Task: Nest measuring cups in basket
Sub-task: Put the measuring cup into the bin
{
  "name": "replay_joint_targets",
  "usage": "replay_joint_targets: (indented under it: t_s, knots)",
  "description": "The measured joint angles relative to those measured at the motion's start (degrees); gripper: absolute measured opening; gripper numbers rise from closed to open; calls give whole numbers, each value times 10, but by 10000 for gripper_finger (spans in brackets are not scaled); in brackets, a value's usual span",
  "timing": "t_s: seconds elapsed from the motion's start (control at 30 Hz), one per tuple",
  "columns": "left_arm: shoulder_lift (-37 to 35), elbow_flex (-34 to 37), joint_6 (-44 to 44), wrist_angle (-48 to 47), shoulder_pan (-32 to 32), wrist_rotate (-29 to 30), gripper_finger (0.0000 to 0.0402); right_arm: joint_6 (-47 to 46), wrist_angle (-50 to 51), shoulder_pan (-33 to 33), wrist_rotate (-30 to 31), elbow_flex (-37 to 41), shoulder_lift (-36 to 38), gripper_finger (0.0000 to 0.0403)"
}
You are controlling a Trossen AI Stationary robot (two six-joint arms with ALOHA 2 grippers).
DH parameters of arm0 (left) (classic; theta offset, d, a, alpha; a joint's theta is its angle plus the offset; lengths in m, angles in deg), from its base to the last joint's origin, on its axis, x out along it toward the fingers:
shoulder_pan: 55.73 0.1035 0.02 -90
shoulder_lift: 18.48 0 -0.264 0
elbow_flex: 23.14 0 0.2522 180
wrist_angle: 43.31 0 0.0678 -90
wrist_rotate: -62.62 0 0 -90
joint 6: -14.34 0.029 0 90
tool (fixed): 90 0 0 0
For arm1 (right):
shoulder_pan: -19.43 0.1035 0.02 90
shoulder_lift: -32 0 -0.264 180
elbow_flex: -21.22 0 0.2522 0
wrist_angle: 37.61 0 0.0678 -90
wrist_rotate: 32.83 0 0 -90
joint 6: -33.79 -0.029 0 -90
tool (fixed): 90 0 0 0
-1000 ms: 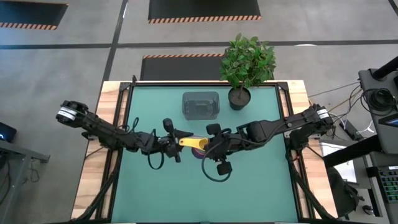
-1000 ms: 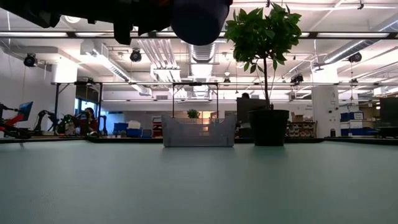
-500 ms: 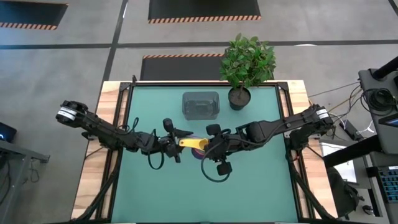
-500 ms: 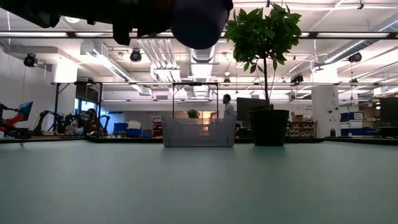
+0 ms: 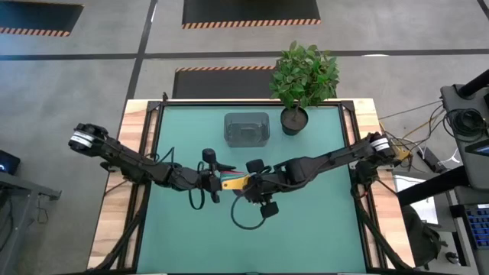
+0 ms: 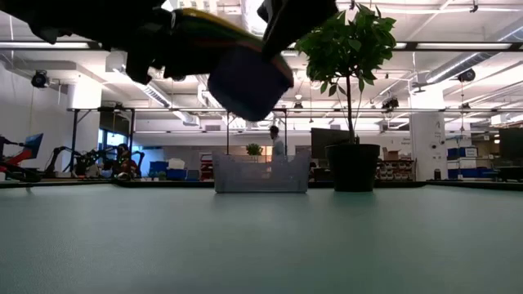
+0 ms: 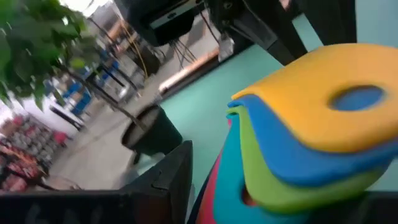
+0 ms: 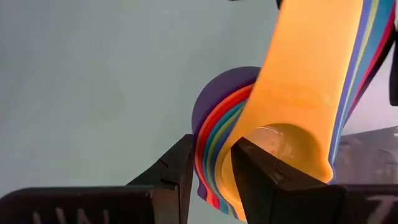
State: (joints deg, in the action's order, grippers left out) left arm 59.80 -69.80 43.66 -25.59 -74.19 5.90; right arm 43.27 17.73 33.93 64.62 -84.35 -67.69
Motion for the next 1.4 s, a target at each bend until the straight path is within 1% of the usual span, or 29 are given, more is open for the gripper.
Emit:
replay_joint_targets:
  t_s: [0.1,0.4,0.67,0.83,1.03,1.1,1.2,1.4]
  knots:
    - [0,1,-32,-34,0,1,128,1,-3,-7,-2,0,-16,83]
    - [0,10,-136,-135,0,-2,128,19,-27,-28,4,0,-80,38]
    - [0,18,-226,-206,0,-2,128,46,-73,-34,2,0,-124,31]
    - [0,33,-267,-214,0,2,128,54,-121,-35,-5,-1,-138,31]
    - [1,61,-287,-184,1,9,129,35,-139,-42,-10,-2,-142,31]
    - [1,65,-293,-180,1,10,136,33,-144,-44,-22,-2,-144,31]
    - [1,66,-299,-180,1,9,157,25,-154,-44,-35,-3,-149,31]
    - [0,64,-299,-189,-6,20,232,24,-160,-44,-39,-3,-155,31]
